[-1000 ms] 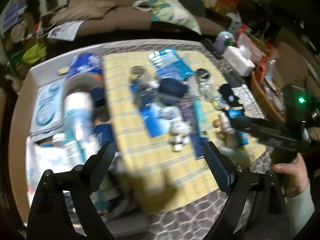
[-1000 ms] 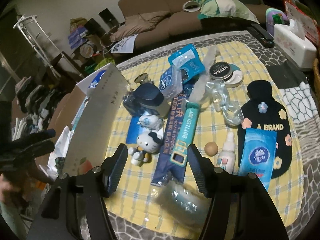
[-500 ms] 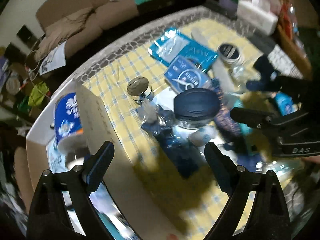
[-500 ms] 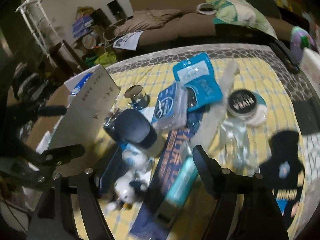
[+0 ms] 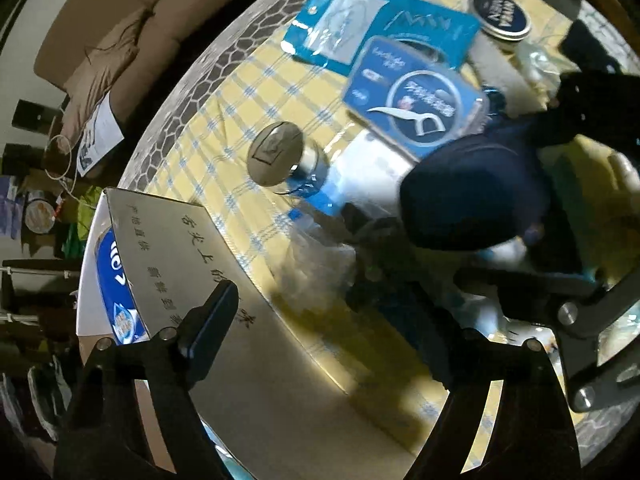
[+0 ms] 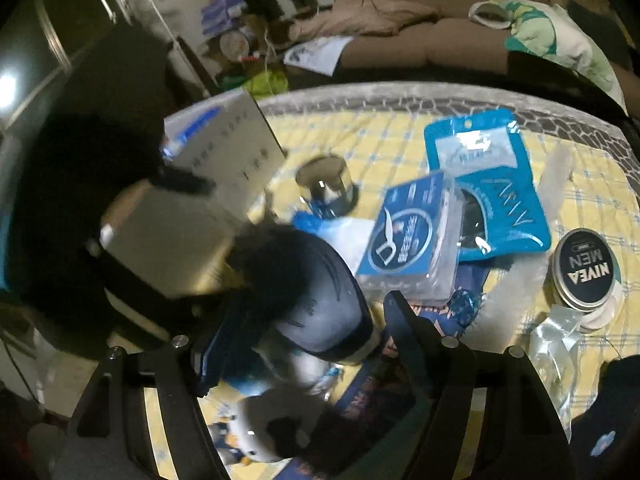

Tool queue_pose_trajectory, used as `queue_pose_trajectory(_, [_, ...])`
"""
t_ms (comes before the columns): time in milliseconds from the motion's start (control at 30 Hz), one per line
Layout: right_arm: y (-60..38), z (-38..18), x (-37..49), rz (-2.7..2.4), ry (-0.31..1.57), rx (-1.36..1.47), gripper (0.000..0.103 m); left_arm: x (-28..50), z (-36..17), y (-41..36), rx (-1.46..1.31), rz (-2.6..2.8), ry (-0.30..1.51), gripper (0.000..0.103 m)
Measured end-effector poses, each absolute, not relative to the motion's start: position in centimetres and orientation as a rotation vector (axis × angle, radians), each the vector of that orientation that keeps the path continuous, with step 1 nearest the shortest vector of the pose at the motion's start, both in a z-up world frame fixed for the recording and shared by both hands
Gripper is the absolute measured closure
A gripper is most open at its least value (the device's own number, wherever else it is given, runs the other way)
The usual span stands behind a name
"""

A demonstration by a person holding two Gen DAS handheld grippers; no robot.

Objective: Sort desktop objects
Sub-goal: 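Grasp the dark blue jar with the right gripper while the left grasps a clear plastic bag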

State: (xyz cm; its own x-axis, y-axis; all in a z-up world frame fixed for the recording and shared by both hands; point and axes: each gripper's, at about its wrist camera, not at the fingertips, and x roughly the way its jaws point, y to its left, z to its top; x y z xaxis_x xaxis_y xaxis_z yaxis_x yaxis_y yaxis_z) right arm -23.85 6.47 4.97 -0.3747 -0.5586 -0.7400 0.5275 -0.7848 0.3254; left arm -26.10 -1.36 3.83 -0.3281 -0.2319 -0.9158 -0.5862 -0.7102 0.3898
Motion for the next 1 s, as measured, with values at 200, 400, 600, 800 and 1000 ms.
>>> queue_pose_trajectory(200, [7.3, 4.2, -24.8, -2.161, -0.157, 1.211, 0.046, -27.3, 3.1, -0.4, -1.644, 2.097, 1.131, 0.020])
queue_pose_trajectory(400, [10.4, 4.1, -25.1, -2.128, -0.375, 1.228, 0.051, -26.5, 5.1, -0.3, -1.591, 2.097, 1.109, 0.011])
queue_pose_trajectory(600, [13.2, 3.9, -25.1, -2.055, -0.640, 1.234, 0.051, -28.6, 3.8, -0.7, -1.658, 2.128, 1.063, 0.007])
queue_pose_trajectory(800, [15.7, 5.4, -24.1, -2.036, -0.722, 1.224, 0.051, -29.4, 0.8, 1.2, -1.714, 2.048, 1.084, 0.013])
queue_pose_trajectory(1000, [17.1, 6.8, -23.2, -2.063, -0.708, 1.222, 0.051, -29.3, 1.6, 0.7, -1.724, 2.081, 0.927, 0.054])
